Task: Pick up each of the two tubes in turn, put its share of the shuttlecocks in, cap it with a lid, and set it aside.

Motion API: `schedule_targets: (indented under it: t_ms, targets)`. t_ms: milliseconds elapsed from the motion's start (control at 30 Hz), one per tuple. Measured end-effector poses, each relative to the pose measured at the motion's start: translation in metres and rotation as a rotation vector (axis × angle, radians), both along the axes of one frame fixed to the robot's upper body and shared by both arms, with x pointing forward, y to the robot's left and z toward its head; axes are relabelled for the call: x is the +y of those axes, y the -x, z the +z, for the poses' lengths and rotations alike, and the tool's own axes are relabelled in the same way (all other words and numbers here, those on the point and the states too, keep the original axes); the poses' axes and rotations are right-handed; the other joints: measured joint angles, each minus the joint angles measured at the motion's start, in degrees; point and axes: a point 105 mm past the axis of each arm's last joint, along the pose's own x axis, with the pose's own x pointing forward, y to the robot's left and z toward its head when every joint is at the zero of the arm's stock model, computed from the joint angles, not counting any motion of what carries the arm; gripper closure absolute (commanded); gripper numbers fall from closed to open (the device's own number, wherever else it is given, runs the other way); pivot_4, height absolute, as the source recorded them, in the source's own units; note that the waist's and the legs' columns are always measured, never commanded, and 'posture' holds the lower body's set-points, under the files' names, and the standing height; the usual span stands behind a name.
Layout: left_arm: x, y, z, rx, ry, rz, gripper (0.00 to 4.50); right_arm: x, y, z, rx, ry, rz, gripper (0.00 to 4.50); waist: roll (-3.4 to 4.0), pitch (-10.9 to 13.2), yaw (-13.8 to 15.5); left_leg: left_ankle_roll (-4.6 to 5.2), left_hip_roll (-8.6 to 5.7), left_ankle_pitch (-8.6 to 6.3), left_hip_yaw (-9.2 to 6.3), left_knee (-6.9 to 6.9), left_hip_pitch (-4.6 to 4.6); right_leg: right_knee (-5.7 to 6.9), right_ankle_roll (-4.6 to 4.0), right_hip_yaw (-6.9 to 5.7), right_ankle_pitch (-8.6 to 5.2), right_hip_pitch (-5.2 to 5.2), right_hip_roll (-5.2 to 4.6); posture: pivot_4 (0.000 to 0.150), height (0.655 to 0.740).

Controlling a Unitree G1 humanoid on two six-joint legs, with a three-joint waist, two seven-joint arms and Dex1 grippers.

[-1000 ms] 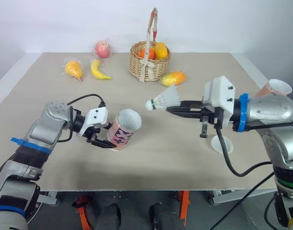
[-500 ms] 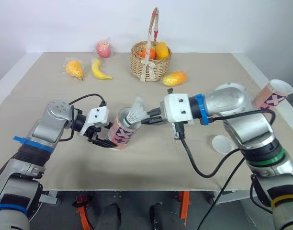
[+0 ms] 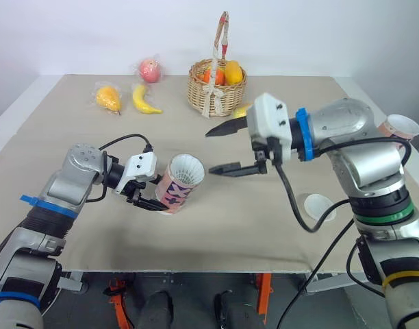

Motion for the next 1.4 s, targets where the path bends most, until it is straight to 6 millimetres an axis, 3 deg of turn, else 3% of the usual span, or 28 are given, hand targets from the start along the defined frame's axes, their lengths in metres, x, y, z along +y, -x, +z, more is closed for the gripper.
schedule_targets:
  t_ms: [33,100,133,167,200,400,600,867,1067,1267,1400]
  targets:
    - [0.0,0.0,0.0,0.0,-0.001,-0.002,1.24,0.001,0.002,-0.001,0.023,0.0,0.002,2.7,0.0,0.0,0.02,0.0,0.0,0.0,0.0,-0.01,0.0,0.0,0.0,0.0,-0.01,0.0,0.0,0.15,0.74]
    - [-0.001,0.0,0.001,0.0,-0.004,-0.007,1.24,0.002,0.006,-0.002,0.032,0.008,0.02,3.39,0.0,0.0,0.08,0.0,0.0,0.0,-0.01,-0.02,-0.03,0.0,-0.01,-0.01,-0.03,-0.01,0.0,0.15,0.74]
    - [-0.001,0.0,0.001,-0.001,-0.008,-0.012,1.24,0.003,0.008,-0.002,0.039,0.014,0.032,4.02,0.0,0.0,0.09,0.0,-0.01,0.0,-0.01,-0.02,-0.03,0.0,0.01,-0.01,-0.04,-0.01,-0.01,0.15,0.74]
    - [-0.002,0.0,0.002,-0.003,-0.011,-0.017,1.24,0.004,0.008,-0.004,0.048,0.02,0.035,4.38,0.0,0.0,0.09,0.0,-0.02,0.0,0.0,-0.02,-0.04,0.0,0.01,-0.01,-0.04,-0.01,-0.01,0.15,0.74]
    - [-0.002,0.0,0.002,-0.005,-0.013,-0.019,1.24,0.004,0.008,-0.005,0.054,0.023,0.035,4.46,0.0,0.0,0.09,0.0,-0.02,0.0,0.01,-0.02,-0.04,0.0,0.02,0.0,-0.04,-0.02,-0.01,0.15,0.74]
    - [-0.001,-0.002,0.003,-0.003,-0.018,-0.019,1.24,0.018,0.007,-0.003,0.022,0.106,0.105,4.46,0.01,0.0,0.02,0.0,0.03,0.0,0.01,-0.02,-0.01,0.0,-0.03,-0.03,-0.01,-0.06,0.04,0.15,0.74]
    - [-0.001,-0.004,0.003,-0.007,-0.019,-0.021,1.24,0.038,0.0,-0.028,0.02,0.299,0.187,4.46,0.01,0.01,0.03,0.0,0.04,0.0,0.02,-0.02,-0.06,0.0,-0.03,-0.04,-0.03,-0.09,0.03,0.15,0.74]
    - [-0.002,-0.005,0.004,-0.012,-0.016,-0.02,1.24,0.076,-0.01,-0.053,0.027,0.427,0.26,4.46,0.01,0.01,-0.06,0.0,0.09,0.0,-0.05,-0.05,-0.07,0.02,-0.1,-0.12,-0.03,-0.1,0.08,0.15,0.74]
    - [0.001,-0.005,0.003,-0.007,-0.025,-0.009,1.24,0.092,-0.01,-0.057,0.028,0.477,0.288,4.46,0.02,-0.01,-0.16,0.0,0.11,0.0,-0.06,-0.05,0.02,0.05,-0.14,-0.14,-0.02,-0.06,0.09,0.15,0.74]
    - [0.001,-0.006,0.001,-0.005,-0.023,0.003,1.24,0.092,-0.013,-0.056,0.029,0.489,0.282,4.46,0.01,-0.06,-0.24,-0.03,0.13,0.02,-0.11,-0.04,0.1,0.07,-0.18,-0.21,0.02,0.03,0.09,0.15,0.74]
    - [-0.003,-0.006,0.002,-0.014,-0.006,-0.001,1.24,0.076,-0.018,-0.044,0.093,0.456,0.267,4.46,0.03,-0.03,0.1,-0.09,0.11,0.06,-0.13,-0.02,-0.06,0.07,-0.15,-0.23,0.03,-0.04,0.06,0.15,0.74]
